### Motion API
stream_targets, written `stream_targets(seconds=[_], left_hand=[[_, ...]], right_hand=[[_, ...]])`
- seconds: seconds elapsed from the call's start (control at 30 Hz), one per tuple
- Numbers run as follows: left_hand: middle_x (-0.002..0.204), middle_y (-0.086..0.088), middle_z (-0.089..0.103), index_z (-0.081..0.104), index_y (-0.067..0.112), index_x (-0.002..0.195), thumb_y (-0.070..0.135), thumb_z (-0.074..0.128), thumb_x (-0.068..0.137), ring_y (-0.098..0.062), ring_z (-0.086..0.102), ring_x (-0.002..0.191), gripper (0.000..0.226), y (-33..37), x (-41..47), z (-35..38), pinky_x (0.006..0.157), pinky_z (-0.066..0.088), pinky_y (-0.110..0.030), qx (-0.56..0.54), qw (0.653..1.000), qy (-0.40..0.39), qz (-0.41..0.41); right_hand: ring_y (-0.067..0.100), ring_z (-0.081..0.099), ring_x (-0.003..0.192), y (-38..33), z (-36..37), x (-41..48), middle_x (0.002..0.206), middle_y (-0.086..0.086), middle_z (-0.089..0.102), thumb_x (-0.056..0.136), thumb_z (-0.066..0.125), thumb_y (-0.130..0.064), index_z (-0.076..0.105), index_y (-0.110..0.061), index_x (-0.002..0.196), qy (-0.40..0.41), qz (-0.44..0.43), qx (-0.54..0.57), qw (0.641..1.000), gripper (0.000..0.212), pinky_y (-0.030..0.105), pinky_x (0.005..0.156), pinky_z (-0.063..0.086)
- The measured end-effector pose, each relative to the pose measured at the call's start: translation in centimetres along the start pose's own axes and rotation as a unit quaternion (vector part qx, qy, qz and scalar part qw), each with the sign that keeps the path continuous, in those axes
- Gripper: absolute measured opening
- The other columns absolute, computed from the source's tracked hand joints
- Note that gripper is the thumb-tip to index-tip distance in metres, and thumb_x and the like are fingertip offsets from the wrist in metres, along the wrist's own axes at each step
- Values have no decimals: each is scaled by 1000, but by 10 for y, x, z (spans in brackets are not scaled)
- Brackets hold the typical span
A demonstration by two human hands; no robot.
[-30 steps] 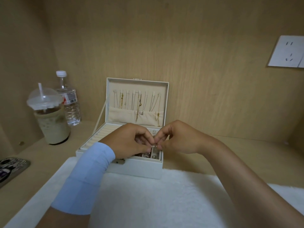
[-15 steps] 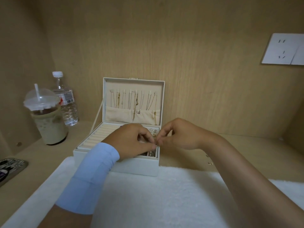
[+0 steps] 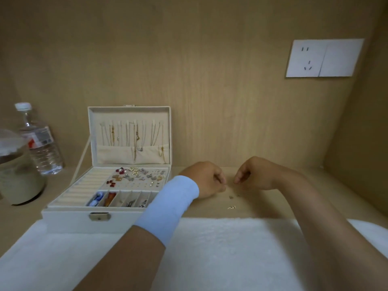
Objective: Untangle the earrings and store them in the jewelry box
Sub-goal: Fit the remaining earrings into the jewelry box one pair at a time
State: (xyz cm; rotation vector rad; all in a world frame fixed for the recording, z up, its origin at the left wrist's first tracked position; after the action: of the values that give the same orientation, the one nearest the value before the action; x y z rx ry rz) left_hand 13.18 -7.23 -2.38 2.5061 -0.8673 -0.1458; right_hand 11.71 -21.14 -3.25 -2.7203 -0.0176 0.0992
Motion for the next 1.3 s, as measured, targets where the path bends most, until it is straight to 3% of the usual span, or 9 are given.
stream_targets(seconds=[0.13,0.27,0.47,0.67,0.8,0.97,1.07,1.2,1.3], left_hand=[[87,19,67,76,31,91,35,72,81,-8,65,94,12,-1,16,24,93,51,-29,0,999,-19,-32],[85,21,70,77,37,83,41,75,75,-5,66,89,9,-3,21,41,91,54,-32,-2,999,-35,-40],[81,17,69,77,27,79,28,73,79,-7,65,86,3,-3,26,43,88,54,-31,0,1000,-3,-25],[85,13,69,73,26,77,24,71,83,-7,64,85,6,-16,19,22,85,52,-28,-23,999,30,-26],[81,6,70,73,22,83,19,68,86,-9,63,76,6,-23,6,-9,71,48,-20,-33,997,69,-11],[86,8,69,71,25,88,26,66,89,-10,62,80,6,-41,-16,-52,75,47,-21,-43,994,97,-10],[82,13,65,71,25,90,28,62,93,-1,57,71,10,-58,-33,-80,66,41,-16,-50,991,125,-19],[77,9,68,72,21,93,27,62,94,-3,59,61,12,-86,-57,-109,62,46,-19,-82,987,133,-38],[72,6,70,71,21,90,24,61,95,-6,62,60,12,-113,-74,-125,60,47,-18,-117,981,148,-50]], right_hand=[[-4,62,68,16,8,1,69,-19,69,71,88,-25,76,-32,74,-22,21,26,999,14,16,68,46],[-8,60,63,17,18,4,63,-20,69,71,88,-18,76,-33,70,-38,9,63,997,20,15,69,44],[-14,57,59,15,20,7,62,-20,69,76,85,-19,75,-33,65,-31,2,79,996,20,14,68,42],[8,56,49,2,12,9,55,-15,65,85,73,-9,74,-23,71,7,-9,113,994,20,20,52,46],[0,53,44,-24,8,10,58,-12,64,86,71,-8,73,-24,73,37,-47,137,989,21,20,51,46],[2,61,67,-73,2,12,82,1,74,85,71,-9,74,-25,86,83,-113,135,981,16,13,65,48],[5,66,70,-105,4,18,80,0,75,81,71,-4,73,-26,87,85,-139,156,974,23,20,71,54],[-6,58,58,-151,4,27,67,-14,66,82,78,-7,77,-28,80,90,-177,178,964,21,8,62,43],[-7,57,60,-182,5,35,70,-13,68,82,80,-7,79,-25,84,90,-206,210,952,19,8,63,43]])
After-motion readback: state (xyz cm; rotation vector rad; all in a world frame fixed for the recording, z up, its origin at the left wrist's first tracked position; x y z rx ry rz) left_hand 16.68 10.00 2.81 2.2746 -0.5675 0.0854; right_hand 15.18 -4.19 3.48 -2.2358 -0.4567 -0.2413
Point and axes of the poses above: each hand's wrist, its own x-axis towards the middle knuckle, its own z-axis out of the palm, y = z × x, the point moved 9 cm from there along x, towards the middle knuckle
